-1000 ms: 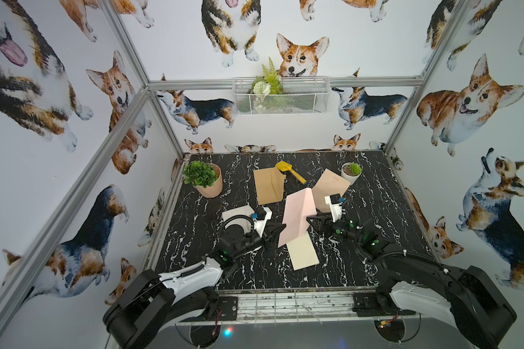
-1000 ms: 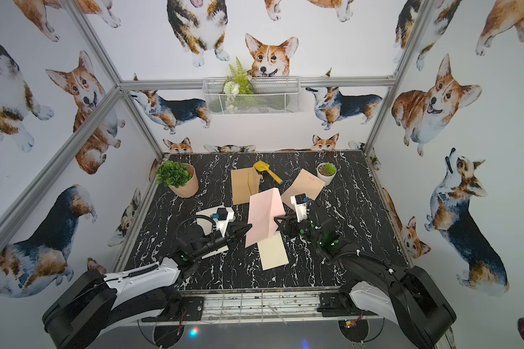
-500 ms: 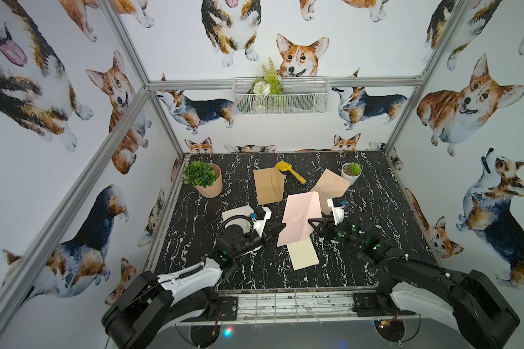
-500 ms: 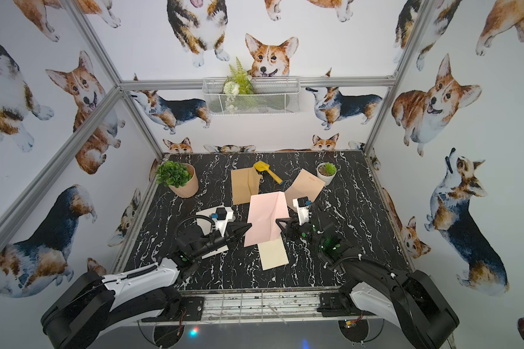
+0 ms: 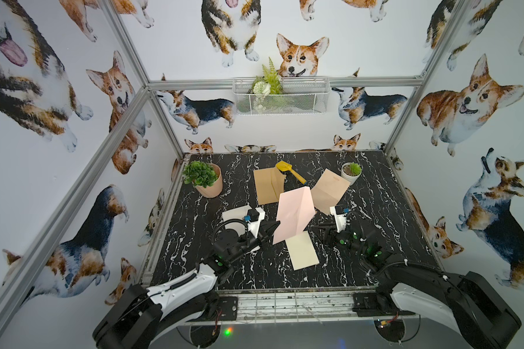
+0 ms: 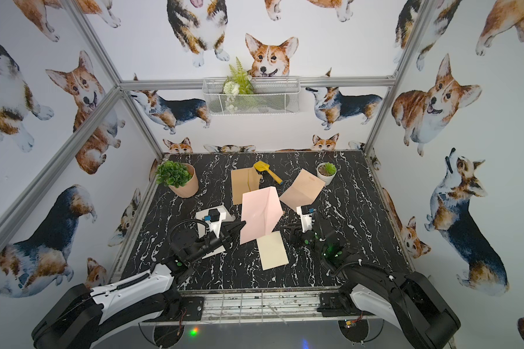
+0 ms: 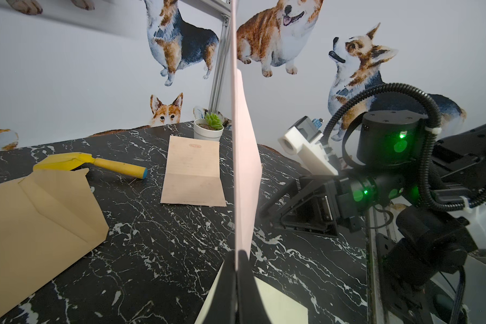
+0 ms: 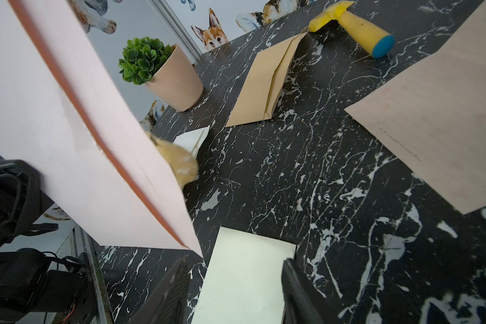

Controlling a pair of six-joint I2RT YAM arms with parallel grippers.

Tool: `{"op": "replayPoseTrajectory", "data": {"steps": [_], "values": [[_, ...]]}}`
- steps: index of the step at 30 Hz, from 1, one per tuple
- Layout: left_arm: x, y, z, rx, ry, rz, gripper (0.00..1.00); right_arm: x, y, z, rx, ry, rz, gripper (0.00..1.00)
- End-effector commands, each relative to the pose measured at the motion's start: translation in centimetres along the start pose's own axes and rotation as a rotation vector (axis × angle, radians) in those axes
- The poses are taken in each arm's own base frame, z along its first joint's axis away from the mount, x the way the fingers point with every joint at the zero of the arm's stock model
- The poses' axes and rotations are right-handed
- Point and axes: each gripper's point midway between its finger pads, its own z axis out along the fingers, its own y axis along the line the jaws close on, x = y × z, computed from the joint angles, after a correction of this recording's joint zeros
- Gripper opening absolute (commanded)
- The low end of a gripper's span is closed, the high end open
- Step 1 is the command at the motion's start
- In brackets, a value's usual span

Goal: Take the letter paper out of the envelope
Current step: Place the envelope at the center of the board.

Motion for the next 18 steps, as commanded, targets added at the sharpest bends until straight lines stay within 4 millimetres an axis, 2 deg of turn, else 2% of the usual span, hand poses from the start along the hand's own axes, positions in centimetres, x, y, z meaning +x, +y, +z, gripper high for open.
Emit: {"op": "replayPoseTrajectory", "data": {"steps": [1,5,11,18], "values": [[-0.5,-0.1,0.1,0.005,-0.023,0.006,0.00,-1.7,1.2,0.1,-0.057,-0.070,0.011,0.56],[-0.6,-0.1,0.1,0.008,-0.027,0.003,0.00,-2.2,1.8,0.6,-0.092,-0.092,0.021,0.56],[-0.5,-0.2,0.2,0.014,-0.025,-0.001,0.00,-2.0,1.9,2.3,-0.121,-0.077,0.049,0.55],[-0.4,-0.1,0.2,0.010,-0.022,-0.001,0.00,-2.1,2.8,4.0,-0.180,-0.064,0.068,0.49]]}}
